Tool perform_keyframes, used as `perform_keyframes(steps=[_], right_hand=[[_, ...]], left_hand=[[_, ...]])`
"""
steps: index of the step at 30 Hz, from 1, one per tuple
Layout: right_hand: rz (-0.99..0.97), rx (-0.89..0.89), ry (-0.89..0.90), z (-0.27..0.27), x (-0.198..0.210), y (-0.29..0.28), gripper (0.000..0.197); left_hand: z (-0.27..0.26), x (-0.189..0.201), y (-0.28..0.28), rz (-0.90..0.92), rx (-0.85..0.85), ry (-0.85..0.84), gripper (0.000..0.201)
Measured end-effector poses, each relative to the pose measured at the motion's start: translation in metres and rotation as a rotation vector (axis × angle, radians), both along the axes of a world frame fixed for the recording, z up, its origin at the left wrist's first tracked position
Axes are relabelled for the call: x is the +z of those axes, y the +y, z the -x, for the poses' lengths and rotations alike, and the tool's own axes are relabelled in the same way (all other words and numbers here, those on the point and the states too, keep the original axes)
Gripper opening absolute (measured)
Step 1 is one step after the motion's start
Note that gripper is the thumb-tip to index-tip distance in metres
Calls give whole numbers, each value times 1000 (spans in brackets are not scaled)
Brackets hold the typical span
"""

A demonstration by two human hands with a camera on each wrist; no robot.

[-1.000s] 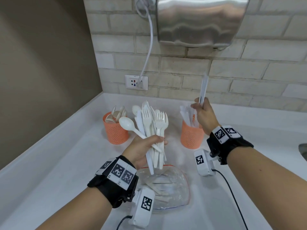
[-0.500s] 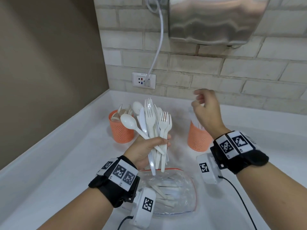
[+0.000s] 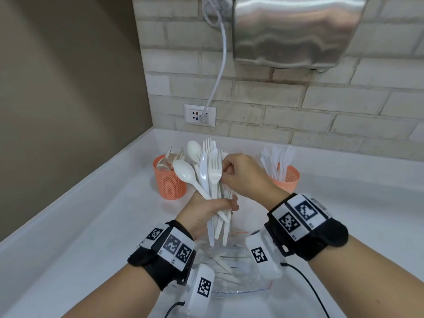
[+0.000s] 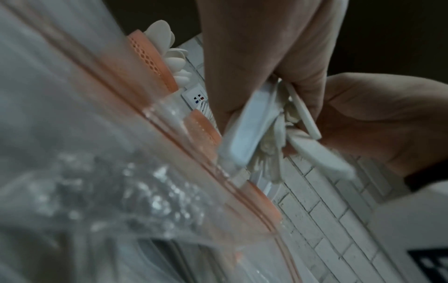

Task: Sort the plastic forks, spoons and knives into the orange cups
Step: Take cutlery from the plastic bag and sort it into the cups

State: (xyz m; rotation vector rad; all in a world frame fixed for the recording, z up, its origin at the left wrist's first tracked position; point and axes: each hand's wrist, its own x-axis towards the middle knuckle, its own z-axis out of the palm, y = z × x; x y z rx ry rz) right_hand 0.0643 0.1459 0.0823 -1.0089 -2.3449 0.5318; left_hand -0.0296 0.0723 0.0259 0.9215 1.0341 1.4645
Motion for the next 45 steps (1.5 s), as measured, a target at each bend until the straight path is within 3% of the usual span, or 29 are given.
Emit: perform_keyframes(steps=[5, 13, 16, 20, 31, 36, 41, 45], right_hand=[[404, 28, 404, 1, 14, 3, 16], [342, 94, 851, -2, 47, 5, 15], [283, 89, 609, -1, 35, -3, 8], [245, 121, 246, 6, 1, -18, 25], [260, 92, 274, 4, -18, -11, 13], [111, 41, 262, 8, -21, -12, 13], [175, 55, 274, 11, -21, -22, 31], [100, 17, 297, 16, -23, -27, 17]], left_hand=[[1, -1, -1, 24, 7, -16, 27], [2, -10, -2, 70, 114, 71, 17], [3, -10, 0, 35, 169, 88, 20], [3, -7, 3, -12, 182, 93, 29], [8, -7, -1, -74, 76, -79, 39], [7, -5, 0, -74, 103, -5, 39], [5, -2, 1, -101, 141, 37, 46], [-1, 1, 5, -134, 199, 60, 33]])
